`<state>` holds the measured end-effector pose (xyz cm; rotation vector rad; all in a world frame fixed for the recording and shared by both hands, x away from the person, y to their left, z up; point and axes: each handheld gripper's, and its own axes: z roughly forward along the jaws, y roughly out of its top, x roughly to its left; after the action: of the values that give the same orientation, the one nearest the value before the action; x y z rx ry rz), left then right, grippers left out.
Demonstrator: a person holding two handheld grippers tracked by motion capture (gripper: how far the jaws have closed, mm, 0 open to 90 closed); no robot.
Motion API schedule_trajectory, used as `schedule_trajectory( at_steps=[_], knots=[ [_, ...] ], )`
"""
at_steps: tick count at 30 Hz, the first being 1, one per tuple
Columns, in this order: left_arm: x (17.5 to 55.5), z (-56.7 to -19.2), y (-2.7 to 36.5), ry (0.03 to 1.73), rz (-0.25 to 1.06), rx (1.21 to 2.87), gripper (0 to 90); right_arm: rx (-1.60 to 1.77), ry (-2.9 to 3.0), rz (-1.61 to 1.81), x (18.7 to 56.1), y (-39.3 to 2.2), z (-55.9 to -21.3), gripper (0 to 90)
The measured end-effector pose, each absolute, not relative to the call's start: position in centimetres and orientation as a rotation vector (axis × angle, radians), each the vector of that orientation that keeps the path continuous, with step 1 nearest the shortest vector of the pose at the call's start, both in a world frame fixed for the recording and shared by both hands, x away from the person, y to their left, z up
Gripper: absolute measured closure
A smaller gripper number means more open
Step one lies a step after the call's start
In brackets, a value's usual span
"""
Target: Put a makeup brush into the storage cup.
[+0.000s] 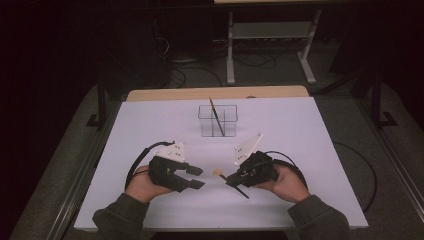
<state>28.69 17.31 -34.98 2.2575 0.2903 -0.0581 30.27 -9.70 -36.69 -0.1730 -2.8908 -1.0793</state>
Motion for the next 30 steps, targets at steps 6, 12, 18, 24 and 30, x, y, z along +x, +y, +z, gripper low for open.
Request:
schedule_trajectory(
  at_steps=[6,12,18,24,30],
  knots=[
    [28.6,-35.6,18.2,0.328,-0.039,2.247,52.5,-0.244,-2.891,-1.093,31.1,-10.9,-36.7,83.3],
    [28.3,-36.2,18.7,0.349,-0.045,2.251,49.8,-0.302,-2.899,-1.101,31.7,-12.1,-36.5,83.3],
    [28.1,-37.0,19.2,0.372,-0.025,2.250,47.6,-0.367,-2.891,-1.115,32.5,-13.2,-36.5,83.3],
    [27.8,-37.5,19.9,0.411,0.005,2.243,45.0,-0.414,-2.889,-1.127,33.0,-14.0,-36.4,83.3],
    [27.6,-38.1,20.5,0.437,0.039,2.253,41.6,-0.480,-2.889,-1.113,33.6,-14.8,-36.2,83.3]
  ],
)
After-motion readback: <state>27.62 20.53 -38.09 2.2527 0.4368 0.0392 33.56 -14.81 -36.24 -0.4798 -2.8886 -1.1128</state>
